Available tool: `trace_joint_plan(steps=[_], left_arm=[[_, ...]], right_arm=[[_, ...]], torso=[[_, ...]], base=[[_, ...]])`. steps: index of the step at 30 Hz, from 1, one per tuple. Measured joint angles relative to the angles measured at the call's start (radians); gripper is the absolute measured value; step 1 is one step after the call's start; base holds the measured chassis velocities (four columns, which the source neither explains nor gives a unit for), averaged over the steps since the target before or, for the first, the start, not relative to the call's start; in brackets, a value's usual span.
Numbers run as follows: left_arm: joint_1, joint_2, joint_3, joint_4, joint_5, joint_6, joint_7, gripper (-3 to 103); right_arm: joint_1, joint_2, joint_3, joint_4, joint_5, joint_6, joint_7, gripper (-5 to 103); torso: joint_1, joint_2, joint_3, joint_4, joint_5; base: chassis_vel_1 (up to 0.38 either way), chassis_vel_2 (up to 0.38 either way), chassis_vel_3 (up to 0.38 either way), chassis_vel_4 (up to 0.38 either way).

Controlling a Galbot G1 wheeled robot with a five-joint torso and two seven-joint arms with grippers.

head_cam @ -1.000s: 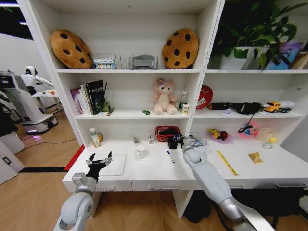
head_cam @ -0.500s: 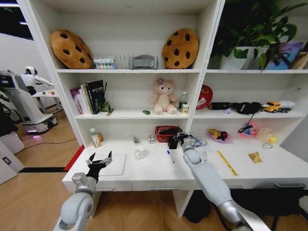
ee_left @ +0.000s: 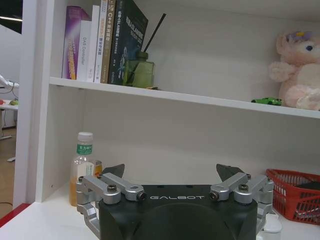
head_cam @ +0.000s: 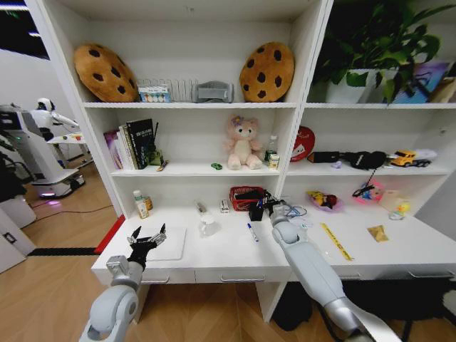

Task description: Organize the objects on the table.

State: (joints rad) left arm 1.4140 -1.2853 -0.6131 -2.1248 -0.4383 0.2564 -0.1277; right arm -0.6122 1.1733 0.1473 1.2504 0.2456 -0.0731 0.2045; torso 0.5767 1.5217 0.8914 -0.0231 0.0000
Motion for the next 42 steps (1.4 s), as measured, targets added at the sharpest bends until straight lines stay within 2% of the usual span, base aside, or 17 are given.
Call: trace_joint_plan(steps=[37,41,42], left_arm=[[0.000,0.000,0.000,0.000,0.000,0.000,0.000,100],[0.000,0.000,0.000,0.000,0.000,0.000,0.000,100],[0.000,0.000,0.000,0.000,0.000,0.000,0.000,100]], right_arm=[[-0.002,0.007,-0.031,0.004,-0.002,-0.012,-0.006,10],[-0.012,0.017,-0.042,0.000,-0.011,0.031,-0.029,10],[-0.015,0.024,-0.042,-0.012,-0.011,0.060,-0.040,10]], torso=[[0.001,0.000,0.000,0.0000,0.0000],[0.000,0.000,0.000,0.0003,0.0000],[0.000,0.000,0.000,0.0001,-0.0001]], base=[[-0.057,0.056,0.056,-0.056],[0.000,0.000,0.000,0.000],[0.000,0.000,0.000,0.000]])
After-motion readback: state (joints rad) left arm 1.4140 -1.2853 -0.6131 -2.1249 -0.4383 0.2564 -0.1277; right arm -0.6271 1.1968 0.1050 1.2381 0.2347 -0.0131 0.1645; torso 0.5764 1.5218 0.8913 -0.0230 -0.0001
